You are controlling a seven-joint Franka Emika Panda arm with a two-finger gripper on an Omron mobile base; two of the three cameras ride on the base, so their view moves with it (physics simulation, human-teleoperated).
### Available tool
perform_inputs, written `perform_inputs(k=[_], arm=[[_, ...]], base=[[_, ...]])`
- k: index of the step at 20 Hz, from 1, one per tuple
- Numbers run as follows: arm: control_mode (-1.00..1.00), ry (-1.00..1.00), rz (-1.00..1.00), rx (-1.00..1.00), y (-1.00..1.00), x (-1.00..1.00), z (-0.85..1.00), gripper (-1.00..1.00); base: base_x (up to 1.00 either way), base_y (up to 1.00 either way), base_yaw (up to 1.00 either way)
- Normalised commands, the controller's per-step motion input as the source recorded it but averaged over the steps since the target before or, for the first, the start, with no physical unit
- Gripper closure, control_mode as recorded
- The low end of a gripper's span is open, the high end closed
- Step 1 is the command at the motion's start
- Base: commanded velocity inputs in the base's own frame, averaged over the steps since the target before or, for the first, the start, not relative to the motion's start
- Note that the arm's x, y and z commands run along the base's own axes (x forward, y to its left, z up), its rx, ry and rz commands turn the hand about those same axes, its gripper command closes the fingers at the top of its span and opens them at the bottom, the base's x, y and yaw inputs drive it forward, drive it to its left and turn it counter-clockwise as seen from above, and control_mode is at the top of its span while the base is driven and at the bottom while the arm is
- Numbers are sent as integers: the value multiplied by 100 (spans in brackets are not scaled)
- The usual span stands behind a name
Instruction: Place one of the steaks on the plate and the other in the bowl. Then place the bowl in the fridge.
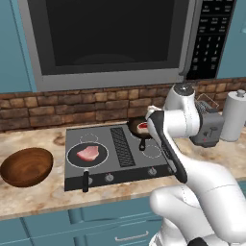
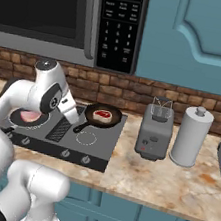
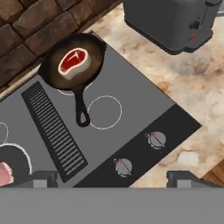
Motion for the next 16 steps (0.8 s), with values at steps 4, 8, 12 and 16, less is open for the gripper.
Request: perform_inputs(k=[4,8,12,16], arm=[[-100,0,-4,11,-14,33,-1,-100],[-100,0,0,3,-3,43,-14,-100],[-100,1,0,0,0,46,-29,-100],[-100,5,0,0,0,50,-29,-100]], base=[[0,0,0],[0,0,0],[0,0,0],[0,0,0]])
